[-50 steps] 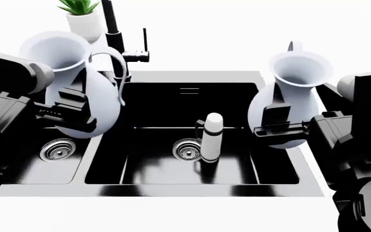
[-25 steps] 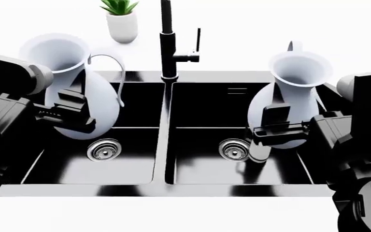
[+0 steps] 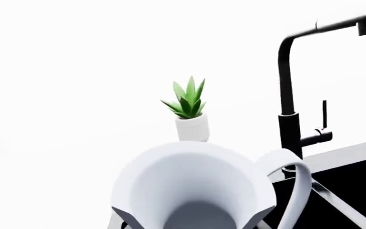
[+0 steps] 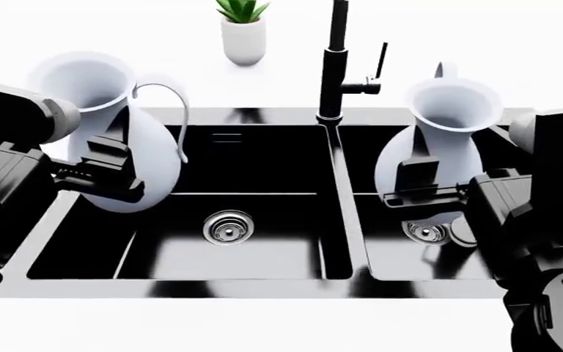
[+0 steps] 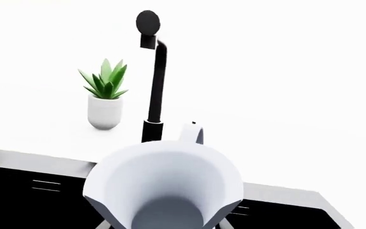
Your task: Pick the pitcher and pitcher and place them in the sink. Then turn on the water.
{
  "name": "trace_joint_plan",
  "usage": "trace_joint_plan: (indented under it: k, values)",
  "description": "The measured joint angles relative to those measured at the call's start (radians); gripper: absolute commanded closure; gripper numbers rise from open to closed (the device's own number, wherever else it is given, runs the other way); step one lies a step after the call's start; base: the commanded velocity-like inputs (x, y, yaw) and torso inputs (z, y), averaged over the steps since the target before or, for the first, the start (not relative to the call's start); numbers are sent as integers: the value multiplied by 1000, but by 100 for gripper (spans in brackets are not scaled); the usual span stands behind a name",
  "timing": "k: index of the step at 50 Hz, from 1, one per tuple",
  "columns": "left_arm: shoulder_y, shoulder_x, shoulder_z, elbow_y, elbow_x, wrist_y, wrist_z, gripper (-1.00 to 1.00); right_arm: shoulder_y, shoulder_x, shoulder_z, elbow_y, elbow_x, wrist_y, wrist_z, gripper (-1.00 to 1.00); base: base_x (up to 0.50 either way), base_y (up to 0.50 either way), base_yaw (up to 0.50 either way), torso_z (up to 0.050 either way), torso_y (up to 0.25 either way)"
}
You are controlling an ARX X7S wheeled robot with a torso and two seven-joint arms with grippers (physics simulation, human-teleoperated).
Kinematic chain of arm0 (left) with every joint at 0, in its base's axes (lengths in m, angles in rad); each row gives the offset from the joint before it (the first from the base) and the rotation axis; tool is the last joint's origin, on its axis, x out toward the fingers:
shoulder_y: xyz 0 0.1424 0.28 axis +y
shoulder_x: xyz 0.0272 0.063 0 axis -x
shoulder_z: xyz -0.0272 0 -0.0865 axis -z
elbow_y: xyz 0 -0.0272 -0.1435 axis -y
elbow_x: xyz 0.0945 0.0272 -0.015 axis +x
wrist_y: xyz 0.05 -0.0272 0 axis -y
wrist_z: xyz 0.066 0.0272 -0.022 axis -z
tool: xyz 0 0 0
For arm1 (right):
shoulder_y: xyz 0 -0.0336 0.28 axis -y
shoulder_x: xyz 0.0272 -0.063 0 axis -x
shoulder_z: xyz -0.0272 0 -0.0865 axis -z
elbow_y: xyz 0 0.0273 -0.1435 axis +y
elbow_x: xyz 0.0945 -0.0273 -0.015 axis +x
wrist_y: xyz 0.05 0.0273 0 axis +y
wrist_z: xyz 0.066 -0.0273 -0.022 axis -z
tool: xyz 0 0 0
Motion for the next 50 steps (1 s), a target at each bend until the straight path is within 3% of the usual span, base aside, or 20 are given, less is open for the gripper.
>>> trace_joint_plan:
  k: [23, 50]
  values:
    - [-21, -11, 11, -11, -4, 5, -1, 100, 8, 16, 17, 12, 14, -20, -2, 100, 0, 0, 0, 0, 1]
    - [-289, -18, 115, -127, -71, -77, -51, 100, 216, 100, 20, 144, 129, 47, 14, 100, 0, 0, 0, 0, 1]
